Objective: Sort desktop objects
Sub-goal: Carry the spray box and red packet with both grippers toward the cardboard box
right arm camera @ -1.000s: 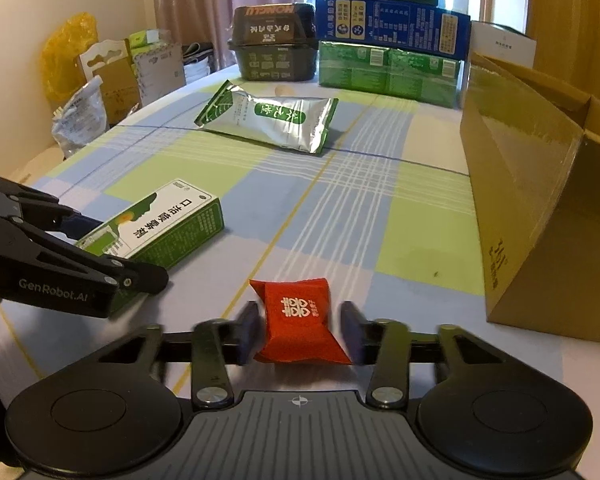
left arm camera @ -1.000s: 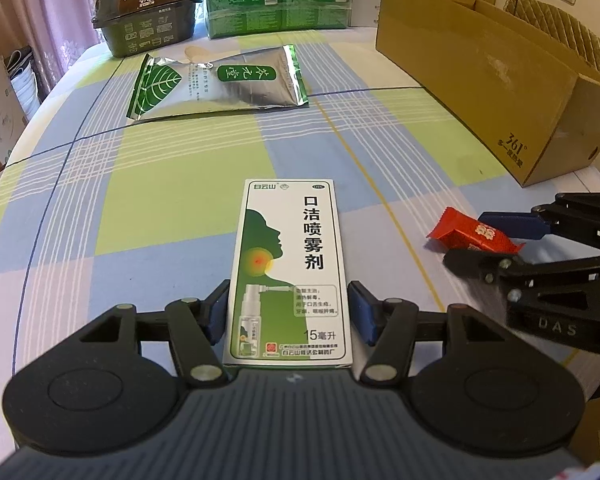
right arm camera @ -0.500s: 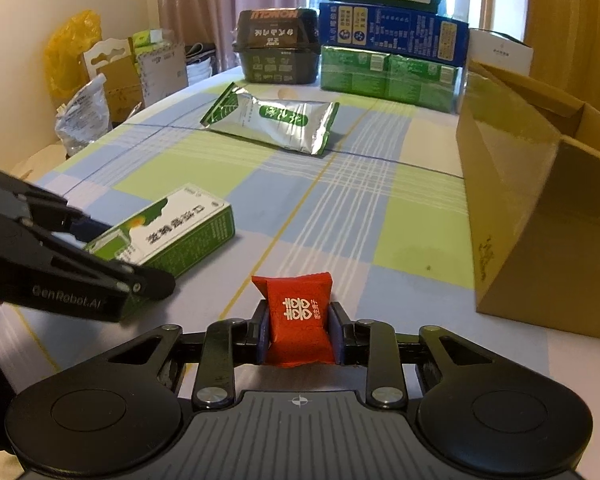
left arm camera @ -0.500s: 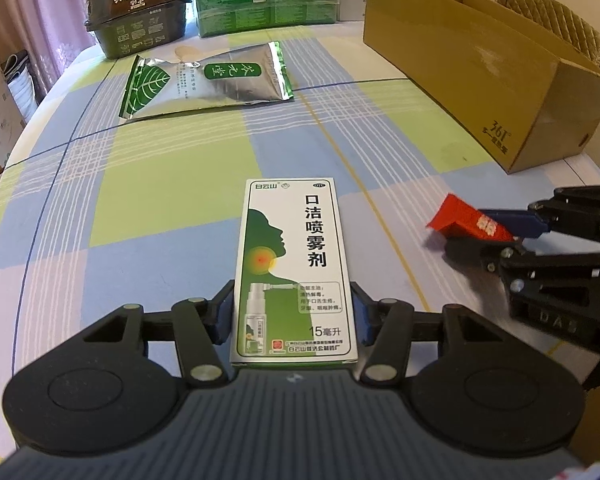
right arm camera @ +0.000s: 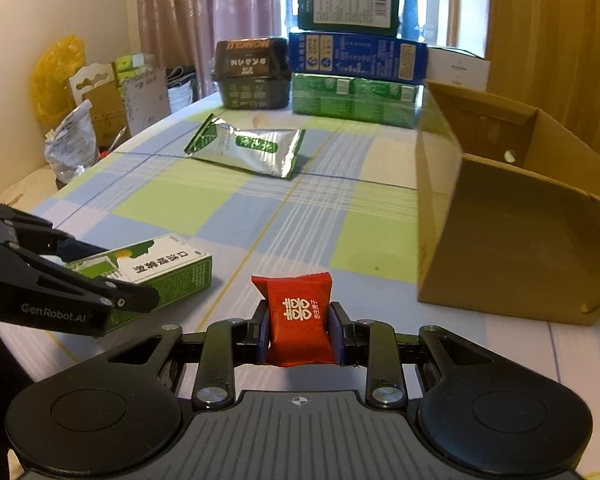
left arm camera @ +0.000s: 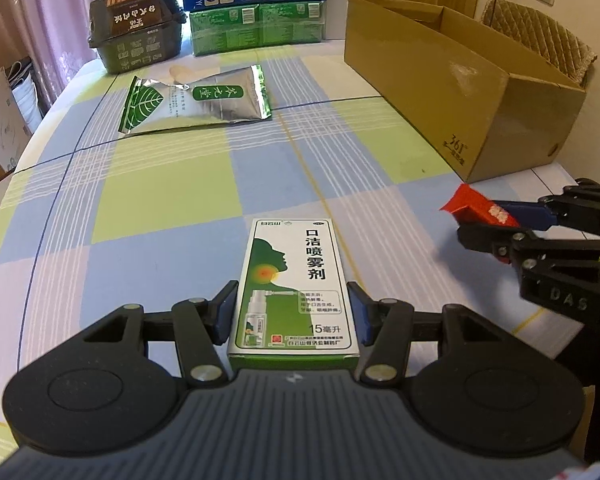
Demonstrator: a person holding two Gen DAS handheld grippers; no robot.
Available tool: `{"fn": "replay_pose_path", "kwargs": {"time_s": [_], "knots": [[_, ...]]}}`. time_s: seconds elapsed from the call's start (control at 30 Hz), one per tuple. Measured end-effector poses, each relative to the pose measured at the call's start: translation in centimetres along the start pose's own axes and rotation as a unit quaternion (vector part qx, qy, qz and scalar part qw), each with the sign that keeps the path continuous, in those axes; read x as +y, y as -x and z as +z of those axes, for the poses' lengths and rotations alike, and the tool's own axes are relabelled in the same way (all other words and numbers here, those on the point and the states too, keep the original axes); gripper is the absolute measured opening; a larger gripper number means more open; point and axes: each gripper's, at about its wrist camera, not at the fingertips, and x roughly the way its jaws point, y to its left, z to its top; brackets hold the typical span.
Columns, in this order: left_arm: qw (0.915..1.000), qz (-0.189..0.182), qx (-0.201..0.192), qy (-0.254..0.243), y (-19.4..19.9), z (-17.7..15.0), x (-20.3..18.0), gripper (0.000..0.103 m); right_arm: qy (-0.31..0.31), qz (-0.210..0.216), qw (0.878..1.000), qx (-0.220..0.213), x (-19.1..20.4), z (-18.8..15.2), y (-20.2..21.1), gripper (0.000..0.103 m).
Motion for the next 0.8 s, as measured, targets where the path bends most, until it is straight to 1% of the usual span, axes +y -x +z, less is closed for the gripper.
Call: {"fn": "replay_pose_path", "kwargs": {"time_s": [0.23,0.4,0.6,0.8], "knots": [[1.0,-0.001,0.006,0.005,-0.7,-0.8,-0.7,0.051,-0.005,-0.005,1.0,0.0,-0.4,-0.7,1.4,0.027],[0.9998,-0.004,0.011,0.015,-2.1,-0.7,-0.7,0.051,-0.014,-0.007,1.0,0.005,-0.6,-1.1,1.2,0.027],[0.9998,0.0,0.016,0.008,-3.3,-0.4,-0.8,0.051,-0.021,-0.006,1.0,0.012,-0.9,-1.2,0.3,0.027],[0.9999,0.008,0.01,0.012,-2.6,-0.6,-0.9,0.051,-0.024,-0.006,1.0,0.009,-1.1,-1.2,0.2,0.027]]}}
